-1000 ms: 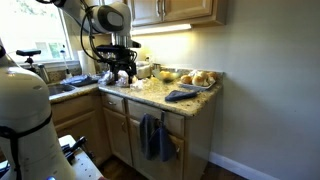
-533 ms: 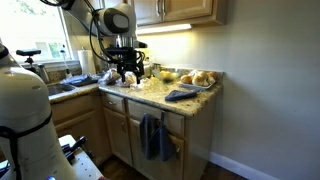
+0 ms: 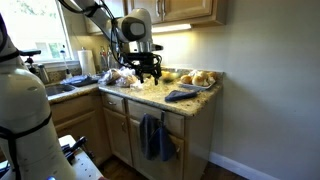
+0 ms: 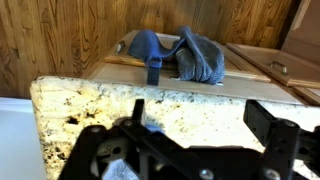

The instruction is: Move the towel from the countertop to the hanger on the drawer

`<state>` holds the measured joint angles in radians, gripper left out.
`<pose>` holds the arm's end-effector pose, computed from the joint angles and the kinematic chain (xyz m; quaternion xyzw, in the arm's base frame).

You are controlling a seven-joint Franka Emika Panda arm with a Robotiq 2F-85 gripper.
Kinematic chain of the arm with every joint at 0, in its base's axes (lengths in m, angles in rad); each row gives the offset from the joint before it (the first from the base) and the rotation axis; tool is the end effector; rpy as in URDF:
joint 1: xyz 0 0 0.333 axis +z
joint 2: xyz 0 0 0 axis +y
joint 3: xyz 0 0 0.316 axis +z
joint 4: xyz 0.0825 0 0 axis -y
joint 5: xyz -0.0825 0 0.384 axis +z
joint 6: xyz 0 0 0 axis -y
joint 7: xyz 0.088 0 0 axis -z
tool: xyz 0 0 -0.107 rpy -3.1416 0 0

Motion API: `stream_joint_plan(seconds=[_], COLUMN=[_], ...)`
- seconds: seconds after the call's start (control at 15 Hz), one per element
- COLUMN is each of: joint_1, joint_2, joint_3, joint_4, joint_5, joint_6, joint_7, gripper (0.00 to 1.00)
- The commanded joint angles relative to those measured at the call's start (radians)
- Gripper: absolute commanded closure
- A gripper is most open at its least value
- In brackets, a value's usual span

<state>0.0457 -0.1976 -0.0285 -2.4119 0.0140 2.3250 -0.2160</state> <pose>0.4748 0.0083 0.3980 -0.9922 -0.1118 -0.0558 0.0026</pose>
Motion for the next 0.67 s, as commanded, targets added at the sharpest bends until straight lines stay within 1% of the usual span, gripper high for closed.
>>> stream_joint_plan(seconds=[0.0, 0.2, 0.27, 0.33, 0.6], joint_1=[-0.019, -0.024, -0.024, -0.022, -0.022], joint_2=[0.115, 0.149, 0.136, 0.150, 0.152], joint_3=[-0.006, 0.002, 0.005, 0.007, 0.008], joint_4=[0.070, 0.095, 0.092, 0.091, 0.102], joint_5=[0.004, 0.004, -0.006, 0.000, 0.000], joint_6=[0.085, 0.110, 0.101, 0.092, 0.092], joint_7=[-0.002, 0.006, 0.019, 0.003, 0.004], gripper=[0.00, 0.00, 0.00, 0.00, 0.00])
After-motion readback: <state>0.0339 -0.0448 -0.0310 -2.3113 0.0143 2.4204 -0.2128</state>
